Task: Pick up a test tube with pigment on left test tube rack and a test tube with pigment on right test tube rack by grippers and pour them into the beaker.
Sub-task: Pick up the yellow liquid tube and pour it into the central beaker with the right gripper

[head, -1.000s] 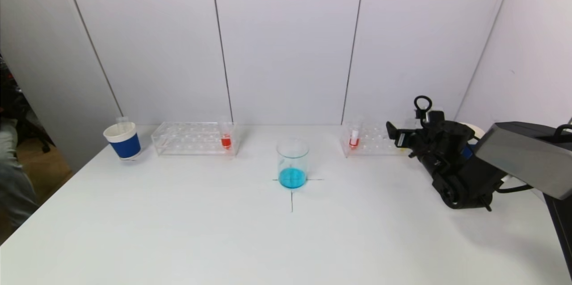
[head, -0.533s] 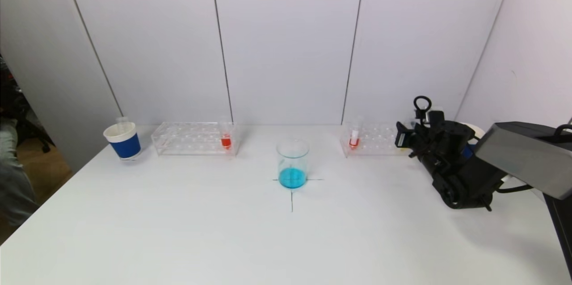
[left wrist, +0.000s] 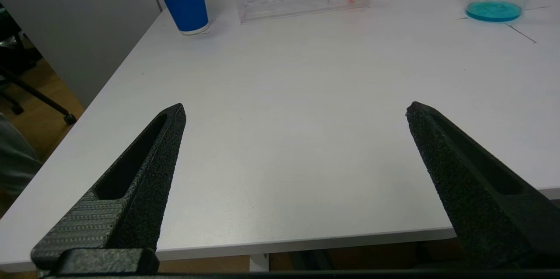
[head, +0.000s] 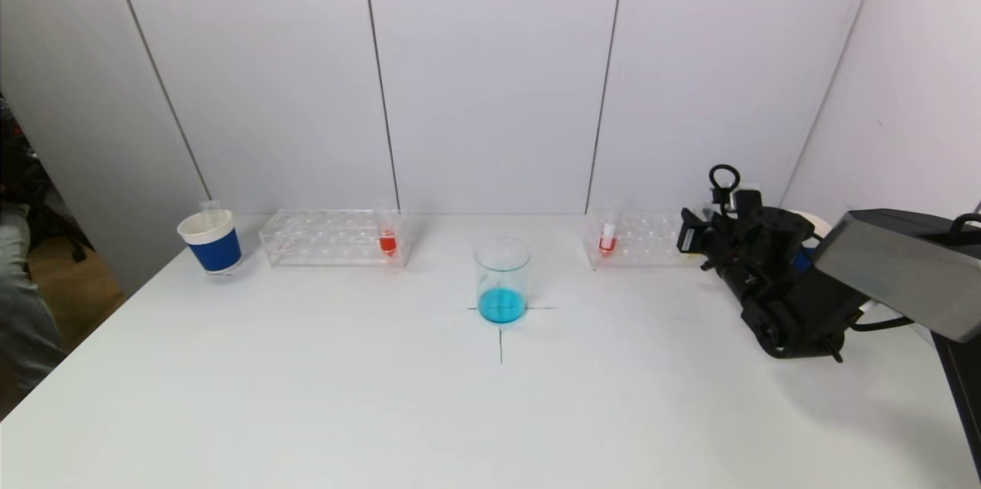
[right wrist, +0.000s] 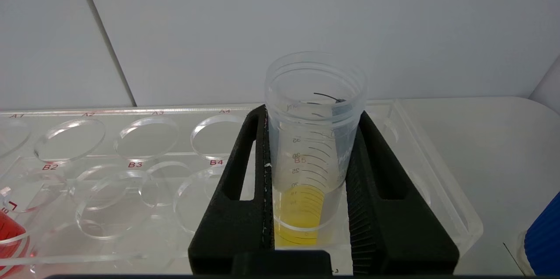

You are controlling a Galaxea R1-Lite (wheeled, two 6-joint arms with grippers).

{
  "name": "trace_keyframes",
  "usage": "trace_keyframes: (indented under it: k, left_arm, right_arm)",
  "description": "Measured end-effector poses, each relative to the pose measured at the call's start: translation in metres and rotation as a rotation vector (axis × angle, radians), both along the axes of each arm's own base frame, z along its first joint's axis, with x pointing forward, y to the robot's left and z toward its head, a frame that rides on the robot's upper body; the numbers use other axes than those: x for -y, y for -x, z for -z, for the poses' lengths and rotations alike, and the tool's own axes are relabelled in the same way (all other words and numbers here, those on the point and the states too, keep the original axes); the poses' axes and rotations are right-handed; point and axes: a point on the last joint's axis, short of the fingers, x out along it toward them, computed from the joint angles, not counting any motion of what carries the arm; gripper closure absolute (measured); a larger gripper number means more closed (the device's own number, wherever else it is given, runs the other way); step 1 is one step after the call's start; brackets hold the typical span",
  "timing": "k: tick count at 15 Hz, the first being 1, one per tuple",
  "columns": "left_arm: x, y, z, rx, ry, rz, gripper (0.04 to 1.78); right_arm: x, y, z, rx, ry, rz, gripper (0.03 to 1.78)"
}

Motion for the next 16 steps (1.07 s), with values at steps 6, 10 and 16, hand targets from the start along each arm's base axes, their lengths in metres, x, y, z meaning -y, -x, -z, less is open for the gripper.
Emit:
trace_keyframes:
  k: [6, 10, 16]
  left_arm:
    - [0.0, 0.0, 0.0, 0.0, 0.0, 0.0, 0.06]
    - [0.0, 0.0, 0.0, 0.0, 0.0, 0.0, 0.06]
    - [0.0, 0.0, 0.0, 0.0, 0.0, 0.0, 0.06]
  right_arm:
    - [0.0, 0.001, -0.003, 0.0, 0.001, 0.0, 1.28]
    - [0.002, 0.002, -0.013, 0.018, 0.006, 0.004, 1.28]
    - [0.002, 0.005, -0.033, 0.028, 0.025, 0.004, 1.28]
